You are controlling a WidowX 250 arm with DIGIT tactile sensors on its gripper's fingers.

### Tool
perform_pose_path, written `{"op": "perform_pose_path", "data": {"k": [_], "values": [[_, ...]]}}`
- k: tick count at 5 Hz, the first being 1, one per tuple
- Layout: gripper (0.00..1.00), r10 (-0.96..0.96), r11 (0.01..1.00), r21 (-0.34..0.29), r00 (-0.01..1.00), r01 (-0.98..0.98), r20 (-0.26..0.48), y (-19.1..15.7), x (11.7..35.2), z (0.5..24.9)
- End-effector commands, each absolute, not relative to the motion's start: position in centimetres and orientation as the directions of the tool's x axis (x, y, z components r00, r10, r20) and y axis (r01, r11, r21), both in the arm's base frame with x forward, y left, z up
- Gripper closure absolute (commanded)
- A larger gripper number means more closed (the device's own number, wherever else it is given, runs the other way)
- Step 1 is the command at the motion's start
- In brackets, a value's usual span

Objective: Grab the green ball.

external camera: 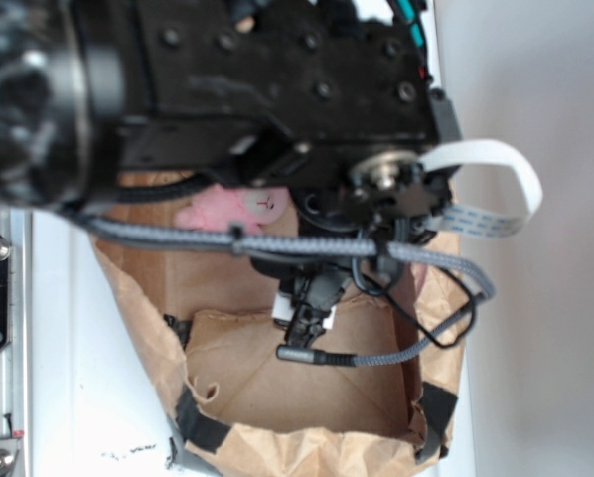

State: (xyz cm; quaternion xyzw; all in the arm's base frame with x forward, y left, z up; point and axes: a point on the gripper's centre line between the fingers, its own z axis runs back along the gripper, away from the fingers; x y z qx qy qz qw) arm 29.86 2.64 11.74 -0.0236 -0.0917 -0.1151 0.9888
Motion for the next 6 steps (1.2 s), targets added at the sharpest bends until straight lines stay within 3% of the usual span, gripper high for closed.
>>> {"op": "perform_pose_path", "data": {"k": [1,4,6], "values": [[0.0,-0.281,0.959,0.028,0.94,0.281,0.192,3.7,29.2,12.1],[0.0,-0.236,0.97,0.089,0.961,0.225,0.145,5.7,32.1,10.2],[0.0,-0.242,0.97,0.077,0.954,0.232,0.178,5.3,33.0,10.1]]}}
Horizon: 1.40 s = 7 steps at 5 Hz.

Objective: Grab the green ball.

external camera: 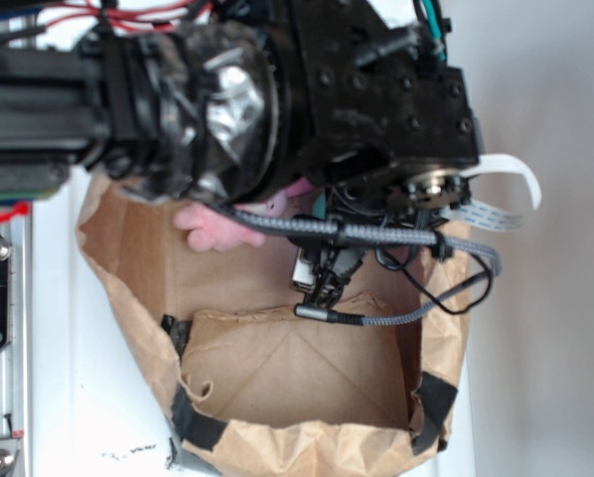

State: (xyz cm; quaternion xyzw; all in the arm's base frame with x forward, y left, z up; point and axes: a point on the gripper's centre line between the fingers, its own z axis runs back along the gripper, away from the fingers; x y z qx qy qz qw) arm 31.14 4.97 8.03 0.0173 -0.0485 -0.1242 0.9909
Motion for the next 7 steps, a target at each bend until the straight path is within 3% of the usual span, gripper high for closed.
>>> {"op": "perform_pose_path", "data": {"k": [1,5,7], "values": [[0.0,-0.245,0.969,0.088,0.951,0.232,0.19,4.8,33.6,9.5],[0.0,-0.245,0.967,0.119,0.946,0.224,0.212,4.1,34.5,7.3],[0.0,-0.279,0.955,0.155,0.942,0.252,0.185,3.9,33.5,5.8]]}}
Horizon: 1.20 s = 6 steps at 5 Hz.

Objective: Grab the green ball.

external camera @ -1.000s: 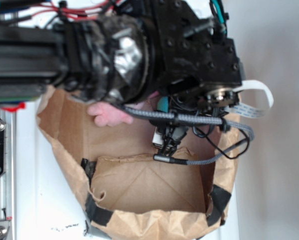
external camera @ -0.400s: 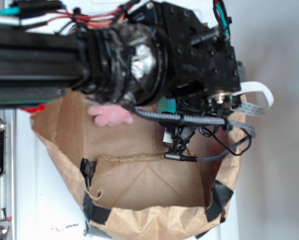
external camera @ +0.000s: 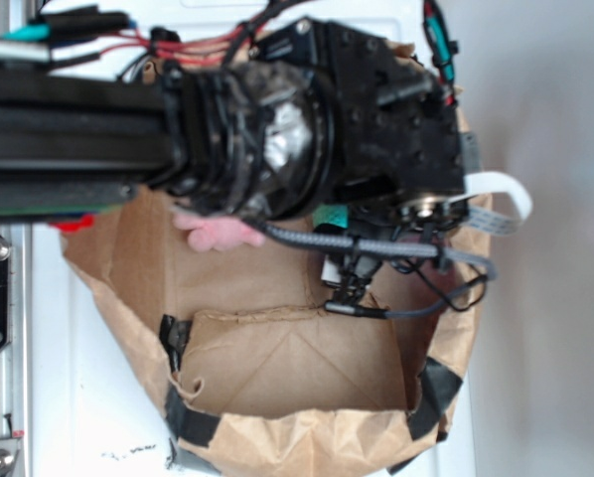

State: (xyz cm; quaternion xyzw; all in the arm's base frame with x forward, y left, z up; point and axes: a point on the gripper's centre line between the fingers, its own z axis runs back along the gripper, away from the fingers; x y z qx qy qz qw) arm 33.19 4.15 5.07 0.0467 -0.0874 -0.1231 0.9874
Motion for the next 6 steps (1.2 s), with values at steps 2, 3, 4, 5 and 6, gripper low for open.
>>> {"op": "perform_pose_path", "data": {"k": [2,3,4,5,6], "values": [[0.0,-0.299,0.947,0.174,0.939,0.27,0.17,3.8,32.8,5.2],[0.36,-0.278,0.956,0.149,0.945,0.254,0.172,3.9,32.9,5.4],[1.0,-0.259,0.962,0.135,0.951,0.238,0.167,4.1,33.1,5.5],[1.0,-0.254,0.963,0.134,0.953,0.233,0.165,4.1,33.1,5.8],[1.0,-0.246,0.965,0.128,0.956,0.227,0.159,4.1,32.8,6.4]]}}
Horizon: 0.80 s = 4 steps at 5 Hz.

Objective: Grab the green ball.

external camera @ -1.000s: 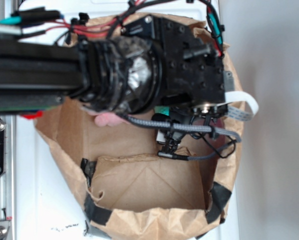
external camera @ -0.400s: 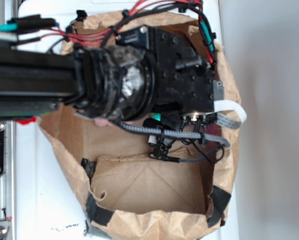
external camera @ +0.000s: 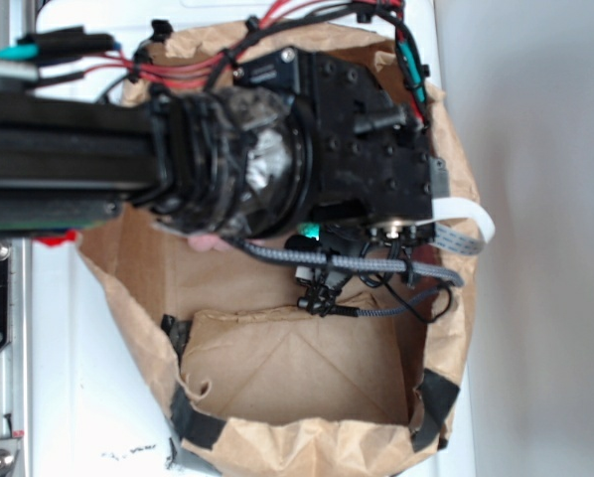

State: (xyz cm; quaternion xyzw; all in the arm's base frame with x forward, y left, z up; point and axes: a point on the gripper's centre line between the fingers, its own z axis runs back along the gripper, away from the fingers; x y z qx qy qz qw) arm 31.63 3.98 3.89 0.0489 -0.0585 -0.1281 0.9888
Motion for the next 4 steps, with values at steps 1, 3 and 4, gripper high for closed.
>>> {"op": "perform_pose_path", "data": {"k": [1,3,4], "values": [[1.0,-0.248,0.969,0.059,0.955,0.241,0.162,4.1,31.8,8.9],[1.0,-0.231,0.966,-0.068,0.95,0.25,0.209,4.5,30.3,14.4],[1.0,-0.207,0.969,-0.079,0.947,0.233,0.246,4.6,30.0,15.9]]}}
